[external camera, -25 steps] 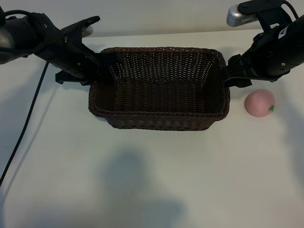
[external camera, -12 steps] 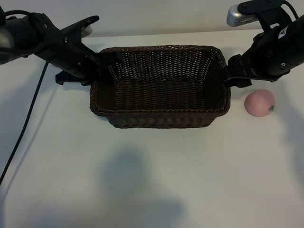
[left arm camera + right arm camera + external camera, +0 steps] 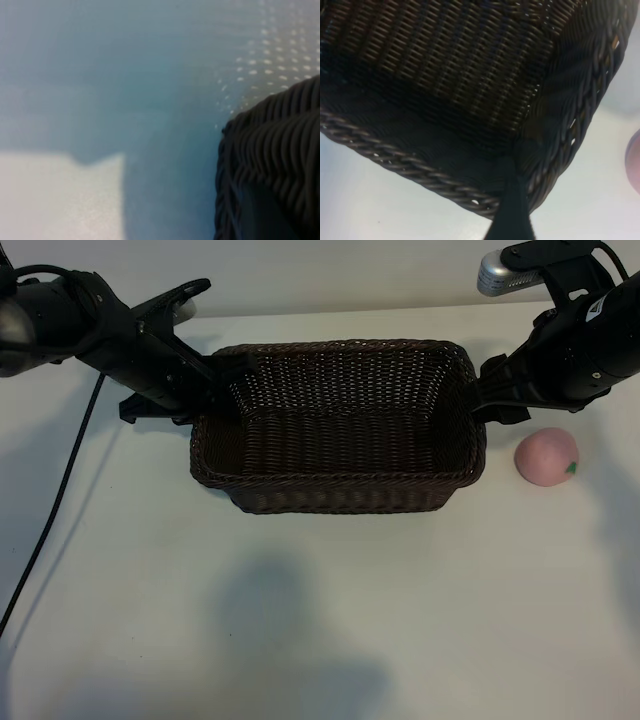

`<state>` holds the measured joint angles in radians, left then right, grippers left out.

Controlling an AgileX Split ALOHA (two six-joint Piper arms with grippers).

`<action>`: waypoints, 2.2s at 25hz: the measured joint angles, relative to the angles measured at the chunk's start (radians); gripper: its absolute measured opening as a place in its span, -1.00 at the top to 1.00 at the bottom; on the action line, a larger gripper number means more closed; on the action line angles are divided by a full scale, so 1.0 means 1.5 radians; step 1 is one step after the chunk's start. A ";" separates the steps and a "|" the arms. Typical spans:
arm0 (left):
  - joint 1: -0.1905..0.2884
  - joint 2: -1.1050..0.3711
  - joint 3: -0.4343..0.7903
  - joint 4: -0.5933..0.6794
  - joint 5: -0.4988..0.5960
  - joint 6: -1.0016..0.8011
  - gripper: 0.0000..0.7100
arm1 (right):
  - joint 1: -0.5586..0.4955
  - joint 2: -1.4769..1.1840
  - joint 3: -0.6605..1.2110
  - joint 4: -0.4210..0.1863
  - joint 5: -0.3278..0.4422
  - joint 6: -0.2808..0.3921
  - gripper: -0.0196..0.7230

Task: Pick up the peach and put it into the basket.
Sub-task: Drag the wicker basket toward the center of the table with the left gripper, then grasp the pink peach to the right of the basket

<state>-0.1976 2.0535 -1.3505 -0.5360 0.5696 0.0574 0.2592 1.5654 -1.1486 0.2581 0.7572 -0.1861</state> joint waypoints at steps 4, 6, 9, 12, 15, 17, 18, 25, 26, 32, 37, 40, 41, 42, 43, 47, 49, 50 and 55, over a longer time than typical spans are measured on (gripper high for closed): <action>0.000 0.001 -0.003 -0.011 0.016 -0.003 0.11 | 0.000 0.000 0.000 0.000 0.000 0.000 -0.66; -0.001 0.001 -0.005 -0.013 0.028 -0.003 -0.29 | 0.000 0.000 0.000 0.000 0.000 0.000 -0.66; -0.001 -0.004 -0.005 -0.012 0.035 -0.003 -0.80 | 0.000 0.000 0.000 0.000 0.000 0.000 -0.66; -0.001 -0.019 -0.009 0.002 0.051 -0.003 -0.98 | 0.000 0.000 0.000 0.000 0.000 0.000 -0.66; -0.001 -0.043 -0.028 0.026 0.085 -0.006 -0.97 | 0.000 0.000 0.000 0.000 0.000 0.000 -0.66; -0.001 -0.063 -0.042 0.040 0.109 -0.007 -0.93 | 0.000 0.000 0.000 0.000 0.000 0.000 -0.66; -0.001 -0.071 -0.051 0.049 0.125 -0.008 -0.90 | 0.000 0.000 0.000 0.000 0.000 0.000 -0.66; -0.001 -0.122 -0.120 0.150 0.215 -0.038 -0.80 | 0.000 0.000 0.000 0.000 0.000 0.000 -0.66; -0.001 -0.126 -0.133 0.174 0.234 -0.049 -0.79 | 0.000 0.000 0.000 0.000 0.000 0.000 -0.66; 0.011 -0.133 -0.228 0.305 0.374 -0.070 -0.70 | 0.000 0.000 0.000 0.000 0.000 0.000 -0.66; 0.078 -0.172 -0.239 0.319 0.399 -0.060 -0.69 | 0.000 0.000 0.000 0.000 0.000 0.000 -0.66; 0.135 -0.209 -0.240 0.320 0.400 -0.038 -0.68 | 0.000 0.000 0.000 0.000 0.001 0.000 -0.66; 0.157 -0.223 -0.240 0.320 0.401 -0.023 -0.68 | 0.000 0.000 0.000 0.000 0.001 0.000 -0.66; 0.180 -0.234 -0.240 0.319 0.402 -0.012 -0.68 | 0.000 0.000 0.000 0.000 0.001 0.000 -0.66; 0.203 -0.243 -0.238 0.313 0.402 -0.003 -0.68 | 0.000 0.000 0.000 0.000 0.001 0.000 -0.66; 0.282 -0.279 -0.229 0.224 0.402 0.037 -0.68 | 0.000 0.000 0.000 0.000 0.002 0.000 -0.66; 0.309 -0.301 -0.228 0.155 0.402 0.072 -0.68 | 0.000 0.000 0.000 0.000 0.002 0.000 -0.66; 0.316 -0.312 -0.226 0.130 0.402 0.088 -0.68 | 0.000 0.000 0.000 0.000 0.002 0.000 -0.66; 0.323 -0.392 -0.225 0.090 0.402 0.118 -0.68 | 0.000 0.000 0.000 0.000 0.002 0.000 -0.66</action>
<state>0.2863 1.4653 -1.6877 -0.4010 1.1724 0.2351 0.2592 1.5654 -1.1486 0.2581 0.7600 -0.1861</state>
